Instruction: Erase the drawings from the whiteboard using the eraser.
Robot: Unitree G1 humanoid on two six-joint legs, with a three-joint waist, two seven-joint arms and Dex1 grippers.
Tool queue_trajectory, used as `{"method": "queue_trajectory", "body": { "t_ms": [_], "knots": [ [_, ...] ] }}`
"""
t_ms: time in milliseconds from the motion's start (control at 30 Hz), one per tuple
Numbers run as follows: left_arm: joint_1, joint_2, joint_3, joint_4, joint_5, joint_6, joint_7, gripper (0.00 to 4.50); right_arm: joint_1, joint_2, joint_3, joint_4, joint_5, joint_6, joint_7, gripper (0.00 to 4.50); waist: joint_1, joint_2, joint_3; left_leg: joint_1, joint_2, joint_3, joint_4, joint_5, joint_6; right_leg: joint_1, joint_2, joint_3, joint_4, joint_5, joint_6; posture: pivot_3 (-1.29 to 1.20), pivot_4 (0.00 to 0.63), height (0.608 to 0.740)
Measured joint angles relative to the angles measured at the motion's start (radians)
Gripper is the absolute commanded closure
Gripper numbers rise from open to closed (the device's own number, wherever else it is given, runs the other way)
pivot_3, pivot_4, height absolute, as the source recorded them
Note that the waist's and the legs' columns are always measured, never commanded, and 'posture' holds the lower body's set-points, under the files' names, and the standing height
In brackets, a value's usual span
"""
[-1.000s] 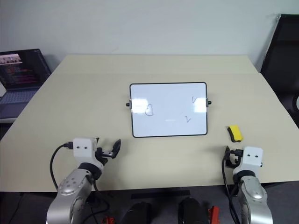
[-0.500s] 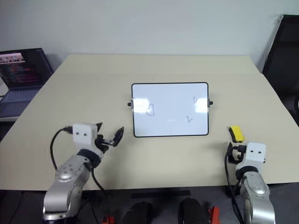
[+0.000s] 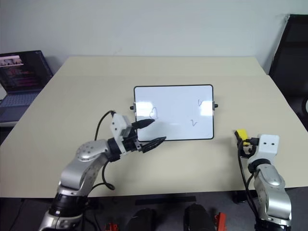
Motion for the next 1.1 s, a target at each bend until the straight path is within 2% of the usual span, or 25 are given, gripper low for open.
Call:
{"method": "queue_trajectory", "body": {
  "t_ms": [167, 367, 1100],
  "knots": [
    [-0.067, -0.009, -0.07, 0.104, 0.028, -0.086, -0.088, 0.0, -0.057, -0.012, 0.003, 0.071, 0.009, 0.017, 0.022, 0.04, -0.001, 0.0, 0.0, 0.0, 0.0, 0.0, -0.001, 0.0, 0.0, 0.0, 0.0, 0.0, 0.0, 0.0, 0.0, 0.0, 0.15, 0.74],
    [-0.072, -0.03, -0.1, 0.144, 0.045, -0.126, -0.106, 0.0, -0.092, -0.012, 0.004, 0.128, 0.013, 0.022, 0.032, 0.04, -0.001, 0.0, 0.0, 0.0, 0.0, 0.0, 0.0, 0.0, 0.0, 0.0, 0.0, 0.0, 0.0, 0.0, 0.001, 0.0, 0.15, 0.74],
    [-0.029, -0.009, -0.099, 0.145, 0.058, -0.165, -0.114, 0.0, -0.153, -0.022, 0.007, 0.199, 0.027, 0.02, 0.05, 0.04, 0.0, 0.0, 0.0, 0.0, 0.0, 0.0, 0.0, 0.0, 0.0, 0.0, 0.0, 0.0, 0.001, 0.001, 0.001, 0.0, 0.15, 0.74]
  ]
}}
